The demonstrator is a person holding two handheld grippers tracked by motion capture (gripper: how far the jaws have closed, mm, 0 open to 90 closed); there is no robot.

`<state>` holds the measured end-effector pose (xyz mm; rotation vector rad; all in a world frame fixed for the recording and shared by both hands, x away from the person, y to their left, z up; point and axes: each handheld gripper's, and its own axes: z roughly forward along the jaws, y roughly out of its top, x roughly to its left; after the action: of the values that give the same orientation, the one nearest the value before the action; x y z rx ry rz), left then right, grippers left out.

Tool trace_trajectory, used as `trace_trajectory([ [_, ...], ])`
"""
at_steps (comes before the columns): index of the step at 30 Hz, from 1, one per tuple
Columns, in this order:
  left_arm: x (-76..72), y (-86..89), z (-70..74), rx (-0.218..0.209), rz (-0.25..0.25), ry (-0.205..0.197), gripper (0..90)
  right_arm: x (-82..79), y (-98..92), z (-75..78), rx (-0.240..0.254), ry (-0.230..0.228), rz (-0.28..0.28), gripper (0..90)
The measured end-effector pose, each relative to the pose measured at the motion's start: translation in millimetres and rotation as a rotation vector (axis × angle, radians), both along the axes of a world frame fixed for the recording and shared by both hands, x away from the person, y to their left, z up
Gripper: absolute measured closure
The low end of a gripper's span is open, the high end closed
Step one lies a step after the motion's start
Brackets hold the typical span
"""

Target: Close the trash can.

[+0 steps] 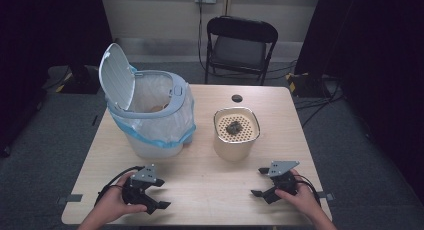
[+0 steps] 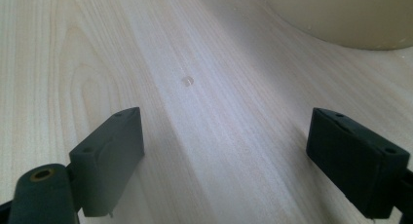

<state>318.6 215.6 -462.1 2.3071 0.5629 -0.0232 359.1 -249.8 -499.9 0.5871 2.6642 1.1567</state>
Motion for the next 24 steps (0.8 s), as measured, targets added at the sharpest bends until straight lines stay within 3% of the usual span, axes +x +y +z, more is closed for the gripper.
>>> trace_trajectory([
  [7,-2.5,20.2,25.4,0.014,0.044,0.020,20.0,-0.1,0.0,0.0,0.000,0.001,0.001,12.9],
  [13,-0.7,36.8,47.7,0.008,0.098,0.014,22.2,-1.0,-0.3,0.1,0.000,0.003,-0.004,12.8],
  [24,3.2,54.3,82.8,-0.010,0.148,0.006,24.0,-1.7,-0.5,-0.2,0.003,0.004,-0.006,12.8],
])
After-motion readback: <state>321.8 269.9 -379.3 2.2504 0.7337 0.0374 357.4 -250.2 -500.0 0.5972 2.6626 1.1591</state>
